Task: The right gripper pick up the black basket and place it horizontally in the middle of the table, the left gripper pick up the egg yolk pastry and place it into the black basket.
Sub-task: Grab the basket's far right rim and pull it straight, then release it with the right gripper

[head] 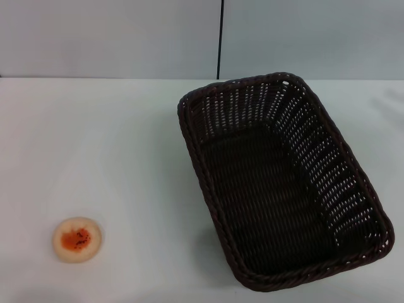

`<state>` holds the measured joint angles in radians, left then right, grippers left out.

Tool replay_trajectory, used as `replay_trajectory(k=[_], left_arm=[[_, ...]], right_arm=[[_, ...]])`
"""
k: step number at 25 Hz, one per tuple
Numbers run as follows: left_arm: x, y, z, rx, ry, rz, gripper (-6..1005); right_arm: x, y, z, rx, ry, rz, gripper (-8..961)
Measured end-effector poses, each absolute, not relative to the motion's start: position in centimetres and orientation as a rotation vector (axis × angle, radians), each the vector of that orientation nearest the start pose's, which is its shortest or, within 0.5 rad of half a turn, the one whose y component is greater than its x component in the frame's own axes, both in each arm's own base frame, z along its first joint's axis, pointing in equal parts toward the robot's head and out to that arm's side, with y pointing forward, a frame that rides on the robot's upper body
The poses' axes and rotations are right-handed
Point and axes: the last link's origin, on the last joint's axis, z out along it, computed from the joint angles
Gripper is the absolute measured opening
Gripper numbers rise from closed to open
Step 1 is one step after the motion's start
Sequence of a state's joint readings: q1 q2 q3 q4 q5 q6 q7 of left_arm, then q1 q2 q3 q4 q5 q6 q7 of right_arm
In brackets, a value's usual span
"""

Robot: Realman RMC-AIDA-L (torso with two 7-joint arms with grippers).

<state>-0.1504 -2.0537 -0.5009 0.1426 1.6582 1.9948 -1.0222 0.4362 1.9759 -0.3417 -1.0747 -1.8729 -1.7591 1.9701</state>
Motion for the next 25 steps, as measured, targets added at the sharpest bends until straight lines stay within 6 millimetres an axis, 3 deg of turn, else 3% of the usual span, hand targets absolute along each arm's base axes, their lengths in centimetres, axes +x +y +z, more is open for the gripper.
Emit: replay_trajectory(k=[6, 12, 18, 25], left_arm=[[-37.3, 16.6, 11.2, -1.11, -0.498, -1.42, 535], [-37.1, 16.8, 10.9, -1.133, -0.5, -1.411, 535], [-37.0, 17.0, 10.7, -1.153, -0.5, -1.404, 536], [-36.8, 17.3, 10.3, -1.193, -0.495, -1.391, 536]], right_arm=[[23.5, 33.9, 16.9, -2.456, 1.035, 0.546, 575], [21.3, 35.8, 15.7, -2.593, 1.154, 0.111, 733], [20.6, 36.6, 12.6, -2.665, 1.163, -0.097, 731], [21.1, 37.3, 8.9, -2.704, 1.207, -0.19, 720]])
